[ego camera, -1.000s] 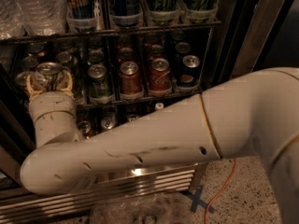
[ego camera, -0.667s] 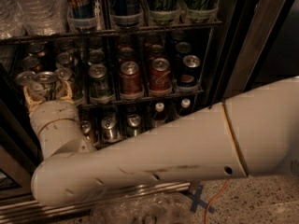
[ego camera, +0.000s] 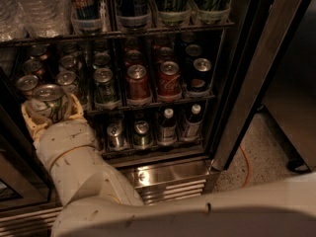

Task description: Pick 7up can from middle shelf of fridge

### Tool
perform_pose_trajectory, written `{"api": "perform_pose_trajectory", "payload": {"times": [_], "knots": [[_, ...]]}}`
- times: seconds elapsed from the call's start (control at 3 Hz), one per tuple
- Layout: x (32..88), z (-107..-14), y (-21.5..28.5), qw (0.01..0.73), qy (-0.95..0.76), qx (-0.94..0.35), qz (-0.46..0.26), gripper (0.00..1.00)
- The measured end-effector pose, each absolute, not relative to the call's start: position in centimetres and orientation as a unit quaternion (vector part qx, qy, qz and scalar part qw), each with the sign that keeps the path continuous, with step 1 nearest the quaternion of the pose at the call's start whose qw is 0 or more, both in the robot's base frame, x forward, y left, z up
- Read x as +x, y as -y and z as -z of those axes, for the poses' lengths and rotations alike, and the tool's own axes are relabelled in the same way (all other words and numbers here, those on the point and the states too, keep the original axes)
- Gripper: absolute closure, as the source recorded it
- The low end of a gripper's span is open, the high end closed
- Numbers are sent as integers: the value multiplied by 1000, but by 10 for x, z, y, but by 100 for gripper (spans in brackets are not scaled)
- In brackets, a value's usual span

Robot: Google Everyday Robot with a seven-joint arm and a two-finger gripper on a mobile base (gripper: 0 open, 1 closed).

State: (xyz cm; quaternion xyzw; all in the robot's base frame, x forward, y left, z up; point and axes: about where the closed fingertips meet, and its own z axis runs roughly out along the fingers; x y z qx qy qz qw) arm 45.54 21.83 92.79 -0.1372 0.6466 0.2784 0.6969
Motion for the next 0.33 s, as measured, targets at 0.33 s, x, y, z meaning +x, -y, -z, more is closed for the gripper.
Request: {"api": "perform_pose_trajectory", "payload": {"times": [0.33], "knots": [[453, -931, -218, 697, -645, -132, -285, 100]]}}
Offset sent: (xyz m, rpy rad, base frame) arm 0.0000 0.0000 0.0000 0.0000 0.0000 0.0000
